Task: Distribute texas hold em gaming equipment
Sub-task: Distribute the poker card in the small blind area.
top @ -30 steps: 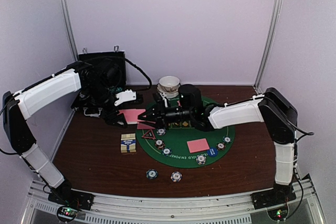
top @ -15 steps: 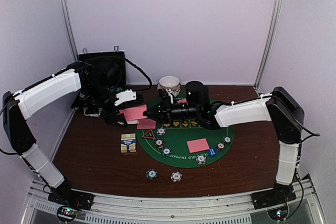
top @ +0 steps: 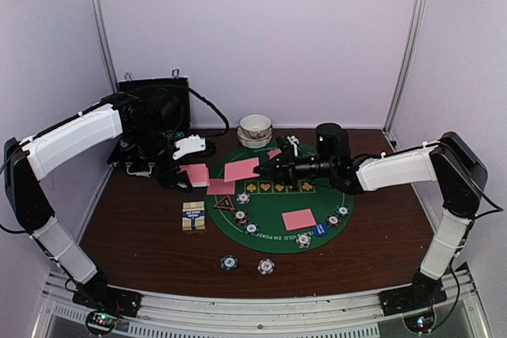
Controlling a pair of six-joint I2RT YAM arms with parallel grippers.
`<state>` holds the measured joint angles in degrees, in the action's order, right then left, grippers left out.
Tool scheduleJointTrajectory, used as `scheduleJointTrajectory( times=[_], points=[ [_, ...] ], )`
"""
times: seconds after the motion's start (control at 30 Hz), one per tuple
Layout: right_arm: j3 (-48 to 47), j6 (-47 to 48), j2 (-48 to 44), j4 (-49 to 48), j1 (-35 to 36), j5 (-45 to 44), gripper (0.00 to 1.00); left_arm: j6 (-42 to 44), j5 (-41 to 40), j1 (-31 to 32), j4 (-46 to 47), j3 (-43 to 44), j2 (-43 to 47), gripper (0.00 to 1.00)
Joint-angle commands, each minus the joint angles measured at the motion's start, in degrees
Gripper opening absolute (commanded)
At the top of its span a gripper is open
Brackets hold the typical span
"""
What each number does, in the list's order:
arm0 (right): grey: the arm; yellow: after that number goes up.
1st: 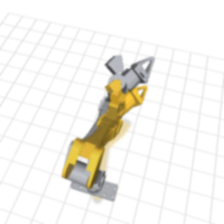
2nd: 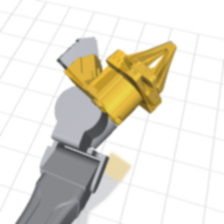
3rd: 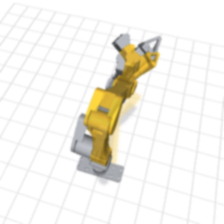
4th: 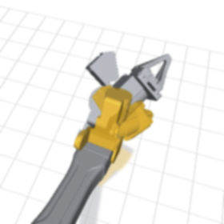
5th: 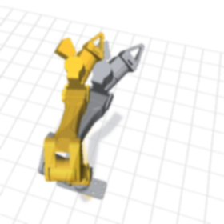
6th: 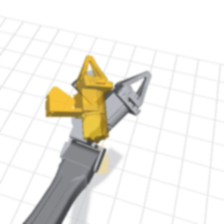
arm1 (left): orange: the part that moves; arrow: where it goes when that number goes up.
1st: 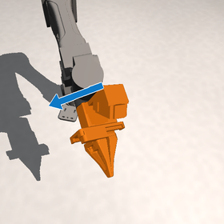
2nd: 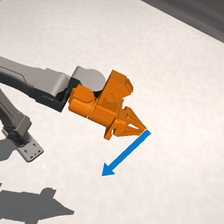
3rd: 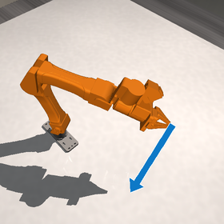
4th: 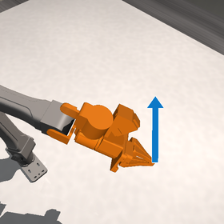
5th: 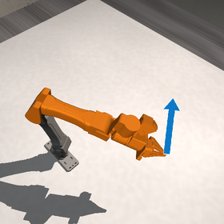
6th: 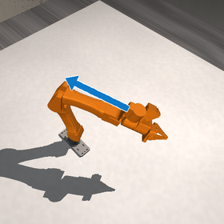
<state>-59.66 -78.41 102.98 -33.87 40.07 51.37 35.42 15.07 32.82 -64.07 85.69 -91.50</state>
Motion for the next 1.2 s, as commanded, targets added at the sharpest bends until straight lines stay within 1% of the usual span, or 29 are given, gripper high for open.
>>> scheduleJointTrajectory(
  times=[0.0,0.13,0.23,0.33,0.47,0.53,0.63,0.73,0.93,0.97,1.03,1.17],
  points=[
    [5.2,5.5,-6.7,7.4,-4.0,2.8,0.0,0.4,0.0,-0.3,2.0,0.4,1.3,0.0],
    [9.1,12.1,-11.1,16.8,-7.8,3.8,0.0,0.3,0.2,-0.3,2.0,0.2,1.3,0.0],
    [10.0,19.5,-13.3,27.8,-10.1,4.0,0.0,0.5,0.0,-0.3,1.9,0.2,1.4,0.0],
    [10.3,26.9,-14.0,37.7,-12.2,3.1,0.0,0.5,0.3,-0.3,1.8,0.3,1.3,0.0],
    [9.6,34.5,-13.1,45.3,-14.2,1.0,0.0,0.2,0.7,-0.3,1.7,0.4,1.1,0.0],
    [8.9,37.2,-11.7,47.8,-14.8,-0.5,0.0,0.1,0.9,-0.3,1.7,0.4,1.1,0.0],
    [9.4,38.2,-9.8,47.1,-15.3,-1.9,0.0,0.1,0.8,-0.3,1.4,0.7,1.1,0.0],
    [8.7,40.7,-8.5,49.4,-15.4,-4.0,0.0,0.3,0.4,-0.3,1.0,0.8,1.3,0.0],
    [8.0,45.0,-8.1,55.1,-15.4,-8.5,0.0,0.3,1.0,-0.3,1.1,0.7,1.1,0.0],
    [7.7,45.6,-8.2,56.5,-15.4,-9.4,0.02,0.3,1.1,-0.3,1.0,0.7,1.0,0.0],
    [7.2,46.7,-8.6,58.6,-15.4,-10.7,0.08,0.3,1.2,-0.3,1.0,0.9,0.9,0.0],
    [5.0,49.5,-11.4,64.2,-15.2,-14.8,0.25,0.3,1.2,-0.3,0.9,1.1,0.9,0.0]
  ],
)
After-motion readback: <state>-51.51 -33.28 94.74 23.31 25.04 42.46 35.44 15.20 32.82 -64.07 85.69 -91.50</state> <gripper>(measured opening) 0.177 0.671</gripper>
